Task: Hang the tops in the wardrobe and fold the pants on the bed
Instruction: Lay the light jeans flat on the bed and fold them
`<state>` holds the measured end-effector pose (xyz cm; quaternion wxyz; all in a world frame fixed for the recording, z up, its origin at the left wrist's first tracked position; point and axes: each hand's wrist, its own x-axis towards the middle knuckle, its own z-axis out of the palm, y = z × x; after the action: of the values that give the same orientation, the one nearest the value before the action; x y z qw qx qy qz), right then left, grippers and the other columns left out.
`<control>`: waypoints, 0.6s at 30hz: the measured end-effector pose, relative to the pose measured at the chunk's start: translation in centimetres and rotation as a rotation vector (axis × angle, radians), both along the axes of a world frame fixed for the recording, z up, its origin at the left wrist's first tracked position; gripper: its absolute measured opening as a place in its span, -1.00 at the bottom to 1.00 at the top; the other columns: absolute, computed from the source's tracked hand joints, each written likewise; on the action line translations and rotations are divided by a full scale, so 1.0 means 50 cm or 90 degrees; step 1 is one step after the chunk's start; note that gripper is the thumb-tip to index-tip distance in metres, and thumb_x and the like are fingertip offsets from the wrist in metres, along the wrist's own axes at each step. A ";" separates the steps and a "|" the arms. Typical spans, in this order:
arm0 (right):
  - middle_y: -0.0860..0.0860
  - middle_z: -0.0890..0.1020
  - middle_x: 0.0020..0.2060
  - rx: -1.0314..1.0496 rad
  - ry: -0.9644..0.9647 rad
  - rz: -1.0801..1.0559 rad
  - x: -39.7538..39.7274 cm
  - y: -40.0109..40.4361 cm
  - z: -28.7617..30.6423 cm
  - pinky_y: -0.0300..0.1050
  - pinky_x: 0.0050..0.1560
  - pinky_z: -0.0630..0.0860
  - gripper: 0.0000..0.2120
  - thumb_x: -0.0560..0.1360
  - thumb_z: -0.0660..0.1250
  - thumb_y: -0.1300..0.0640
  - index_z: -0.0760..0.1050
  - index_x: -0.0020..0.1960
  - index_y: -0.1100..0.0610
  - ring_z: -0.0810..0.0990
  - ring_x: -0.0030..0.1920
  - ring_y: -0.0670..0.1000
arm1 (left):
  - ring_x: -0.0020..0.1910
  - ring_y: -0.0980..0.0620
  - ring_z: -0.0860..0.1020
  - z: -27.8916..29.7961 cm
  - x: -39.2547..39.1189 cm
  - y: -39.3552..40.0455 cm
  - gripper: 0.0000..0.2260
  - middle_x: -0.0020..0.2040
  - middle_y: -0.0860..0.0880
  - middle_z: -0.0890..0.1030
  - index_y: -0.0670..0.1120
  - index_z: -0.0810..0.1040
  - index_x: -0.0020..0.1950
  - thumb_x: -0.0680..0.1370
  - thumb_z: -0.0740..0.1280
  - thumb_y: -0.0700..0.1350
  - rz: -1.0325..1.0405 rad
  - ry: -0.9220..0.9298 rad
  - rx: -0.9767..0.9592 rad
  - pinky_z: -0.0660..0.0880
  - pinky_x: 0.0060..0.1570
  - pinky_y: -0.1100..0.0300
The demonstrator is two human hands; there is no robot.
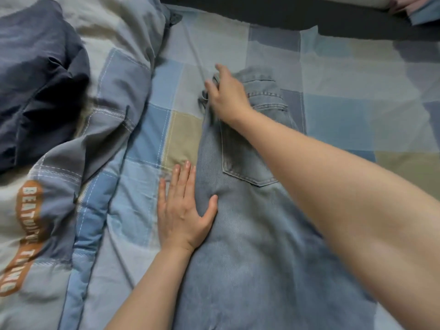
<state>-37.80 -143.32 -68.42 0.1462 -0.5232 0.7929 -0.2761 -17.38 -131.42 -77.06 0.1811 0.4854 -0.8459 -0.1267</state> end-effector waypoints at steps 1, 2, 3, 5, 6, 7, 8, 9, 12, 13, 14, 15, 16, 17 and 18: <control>0.16 0.57 0.12 -0.061 -0.033 0.010 -0.014 0.025 0.016 -0.10 0.12 0.34 -0.62 0.61 0.16 0.10 0.31 0.39 0.20 0.52 0.13 0.10 | 0.55 0.03 0.16 -0.001 0.003 0.000 -0.32 0.55 -0.02 0.25 -0.11 0.24 0.55 0.52 0.14 0.22 -0.001 0.001 0.000 0.04 0.53 -0.08; 0.13 0.60 0.05 -0.117 -0.052 -0.011 -0.038 0.056 0.027 -0.13 0.08 0.36 -0.67 0.60 0.15 0.15 0.36 0.34 0.21 0.53 0.06 0.06 | 0.55 0.03 0.16 -0.001 0.007 0.000 -0.33 0.55 -0.02 0.25 -0.10 0.24 0.55 0.52 0.14 0.22 -0.003 0.003 -0.001 0.05 0.52 -0.08; 0.12 0.60 0.02 -0.165 -0.035 -0.063 -0.073 0.089 0.031 -0.13 0.06 0.37 -0.71 0.59 0.15 0.19 0.41 0.28 0.23 0.54 0.02 0.05 | 0.55 0.04 0.17 0.000 0.005 0.001 -0.34 0.55 -0.02 0.26 -0.09 0.24 0.55 0.52 0.15 0.21 -0.005 0.004 -0.001 0.05 0.52 -0.08; 0.17 0.59 0.06 -0.157 -0.027 -0.244 -0.169 0.167 0.003 -0.11 0.07 0.38 -0.76 0.55 0.14 0.23 0.46 0.17 0.25 0.54 0.06 0.11 | 0.54 0.04 0.18 0.000 0.005 0.001 -0.35 0.54 -0.02 0.28 -0.09 0.26 0.54 0.52 0.16 0.21 -0.009 0.008 -0.004 0.07 0.52 -0.07; 0.19 0.58 0.07 -0.104 -0.054 -0.357 -0.209 0.203 -0.011 -0.08 0.06 0.39 -0.77 0.54 0.13 0.21 0.47 0.13 0.23 0.56 0.06 0.13 | 0.54 0.04 0.19 -0.001 0.007 -0.001 -0.35 0.54 -0.02 0.29 -0.09 0.26 0.54 0.52 0.16 0.20 -0.008 0.013 -0.004 0.07 0.52 -0.06; 0.21 0.59 0.04 -0.034 -0.122 -0.445 -0.236 0.235 -0.020 -0.06 -0.02 0.46 -0.79 0.52 0.13 0.16 0.48 0.05 0.20 0.60 -0.02 0.13 | 0.54 0.04 0.20 0.000 0.007 -0.001 -0.35 0.53 -0.02 0.30 -0.09 0.27 0.53 0.52 0.16 0.20 -0.007 0.021 -0.002 0.07 0.52 -0.06; 0.21 0.61 -0.08 0.028 -0.209 -0.476 -0.248 0.262 -0.023 -0.10 -0.21 0.53 -0.83 0.52 0.14 0.11 0.46 -0.08 0.18 0.62 -0.20 0.11 | 0.54 0.03 0.20 0.001 0.006 0.000 -0.36 0.53 -0.02 0.31 -0.09 0.28 0.53 0.52 0.16 0.20 -0.008 0.029 0.000 0.07 0.52 -0.05; 0.17 0.58 -0.26 0.077 -0.280 -0.458 -0.246 0.277 -0.024 -0.23 -0.47 0.48 -0.78 0.55 0.16 0.08 0.42 -0.21 0.16 0.57 -0.42 0.05 | 0.53 0.03 0.21 0.001 0.006 0.000 -0.36 0.52 -0.02 0.32 -0.10 0.29 0.52 0.52 0.16 0.20 -0.008 0.037 0.001 0.07 0.51 -0.05; 0.01 0.45 -0.51 0.199 -0.369 -0.303 -0.211 0.294 -0.001 -0.39 -0.49 0.35 -0.58 0.56 0.22 -0.17 0.36 -0.33 0.10 0.42 -0.53 -0.04 | 0.51 0.00 0.25 0.000 0.007 -0.003 -0.37 0.49 -0.06 0.36 -0.11 0.30 0.51 0.51 0.18 0.19 -0.006 0.059 -0.007 0.09 0.50 -0.04; 0.04 0.52 -0.41 0.253 -0.398 -0.241 -0.199 0.295 0.015 -0.32 -0.34 0.45 -0.57 0.52 0.26 -0.23 0.43 -0.26 0.13 0.50 -0.41 -0.03 | 0.50 -0.01 0.28 -0.001 0.007 -0.002 -0.37 0.48 -0.07 0.38 -0.12 0.32 0.50 0.51 0.18 0.18 -0.008 0.063 -0.014 0.11 0.49 -0.05; 0.05 0.60 -0.28 0.303 -0.464 -0.191 -0.195 0.296 0.032 -0.22 -0.16 0.54 -0.57 0.49 0.30 -0.23 0.50 -0.14 0.16 0.58 -0.28 -0.03 | 0.49 -0.03 0.30 -0.002 0.006 0.000 -0.38 0.47 -0.08 0.39 -0.13 0.33 0.48 0.51 0.18 0.17 -0.009 0.068 -0.020 0.13 0.48 -0.06; 0.04 0.66 -0.18 0.316 -0.517 -0.164 -0.192 0.292 0.050 -0.15 -0.08 0.58 -0.57 0.49 0.33 -0.19 0.53 0.00 0.20 0.65 -0.21 -0.01 | 0.48 -0.04 0.31 -0.001 0.007 -0.001 -0.39 0.46 -0.09 0.40 -0.14 0.34 0.47 0.51 0.18 0.16 -0.009 0.069 -0.023 0.14 0.47 -0.06; 0.03 0.68 -0.14 0.262 -0.561 -0.174 -0.199 0.289 0.059 -0.12 -0.09 0.60 -0.58 0.50 0.36 -0.13 0.53 0.08 0.24 0.68 -0.20 -0.03 | 0.47 -0.05 0.32 0.000 0.007 0.002 -0.40 0.46 -0.10 0.41 -0.15 0.35 0.47 0.51 0.18 0.15 -0.009 0.068 -0.026 0.14 0.46 -0.06; 0.04 0.68 -0.17 0.146 -0.570 -0.213 -0.212 0.285 0.061 -0.14 -0.15 0.59 -0.63 0.51 0.37 -0.07 0.53 0.05 0.25 0.67 -0.24 -0.06 | 0.47 -0.05 0.32 0.001 0.005 0.004 -0.41 0.46 -0.10 0.41 -0.15 0.36 0.46 0.52 0.17 0.14 -0.009 0.066 -0.026 0.14 0.46 -0.06; 0.03 0.65 -0.24 0.018 -0.544 -0.254 -0.220 0.284 0.063 -0.18 -0.21 0.56 -0.71 0.51 0.38 -0.03 0.54 -0.07 0.22 0.63 -0.32 -0.11 | 0.47 -0.06 0.31 0.001 0.005 0.003 -0.44 0.46 -0.09 0.41 -0.14 0.37 0.44 0.52 0.17 0.14 -0.010 0.061 -0.024 0.13 0.46 -0.05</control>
<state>-48.81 -129.13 -65.27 0.4109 -0.1982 0.7503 -0.4784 -17.15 -131.26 -77.00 0.2293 0.4684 -0.8425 -0.1350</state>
